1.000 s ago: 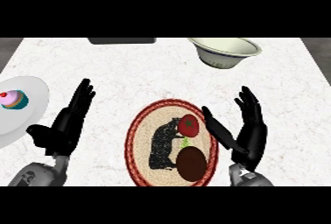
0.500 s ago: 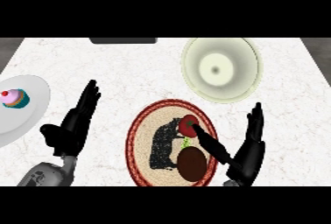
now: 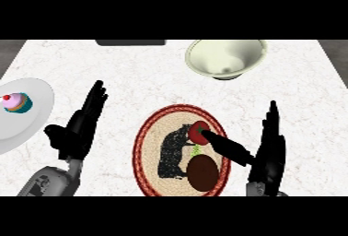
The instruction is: Pick the tomato from the placemat and place it in the bowl
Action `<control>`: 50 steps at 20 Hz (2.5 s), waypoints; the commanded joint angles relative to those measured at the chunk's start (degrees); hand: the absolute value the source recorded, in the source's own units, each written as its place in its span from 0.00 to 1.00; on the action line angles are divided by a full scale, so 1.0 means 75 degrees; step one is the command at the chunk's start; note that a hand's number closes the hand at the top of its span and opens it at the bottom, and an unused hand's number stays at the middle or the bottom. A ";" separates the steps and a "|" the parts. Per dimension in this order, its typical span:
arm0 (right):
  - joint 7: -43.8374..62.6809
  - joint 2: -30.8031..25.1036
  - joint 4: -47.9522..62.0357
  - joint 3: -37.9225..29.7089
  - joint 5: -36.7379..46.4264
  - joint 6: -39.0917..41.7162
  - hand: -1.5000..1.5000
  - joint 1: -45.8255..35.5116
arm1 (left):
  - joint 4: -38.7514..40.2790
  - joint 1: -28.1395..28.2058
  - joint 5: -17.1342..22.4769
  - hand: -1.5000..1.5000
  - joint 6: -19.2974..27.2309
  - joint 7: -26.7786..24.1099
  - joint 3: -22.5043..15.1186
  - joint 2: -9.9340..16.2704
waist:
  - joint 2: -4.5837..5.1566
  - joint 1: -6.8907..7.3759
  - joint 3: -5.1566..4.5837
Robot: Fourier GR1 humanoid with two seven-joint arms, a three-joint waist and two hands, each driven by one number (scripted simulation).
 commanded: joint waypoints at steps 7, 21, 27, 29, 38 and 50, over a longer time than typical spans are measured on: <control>0.1972 0.0031 -0.0085 0.0149 -0.0111 0.1307 0.00 -0.0383 | 0.0127 -0.0341 -0.0213 0.50 -0.0266 0.0258 0.0309 -0.0263 | 0.0019 0.0071 0.0027; 0.0486 0.0031 -0.0322 0.0667 -0.0842 0.0103 0.00 0.0286 | -0.0192 0.0274 -0.0945 0.50 -0.0771 0.0284 0.0770 -0.0826 | 0.0017 0.0083 0.0029; -0.0070 0.0031 0.0033 0.1034 -0.1341 -0.1060 0.00 0.0323 | -0.0058 0.0324 -0.1088 0.50 -0.0999 0.0281 0.0825 -0.0885 | 0.0023 0.0097 0.0031; 0.0306 0.0031 0.0351 0.1332 -0.1342 -0.1254 0.00 0.0023 | -0.0378 0.0175 -0.1213 0.50 -0.0768 0.0616 0.0895 -0.1097 | 0.0018 0.0107 0.0030; -0.1889 0.0031 0.1405 0.1088 -0.3246 -0.1745 0.00 0.0320 | 0.0211 0.0011 -0.1707 0.50 -0.0888 0.0441 0.1012 -0.1548 | 0.0034 0.0080 0.0035; -0.1238 0.0029 0.2836 0.0904 -0.3012 -0.1474 0.00 -0.0344 | -0.0560 0.0191 -0.1738 0.50 -0.1532 0.1142 0.1539 -0.1404 | 0.0018 0.0097 0.0029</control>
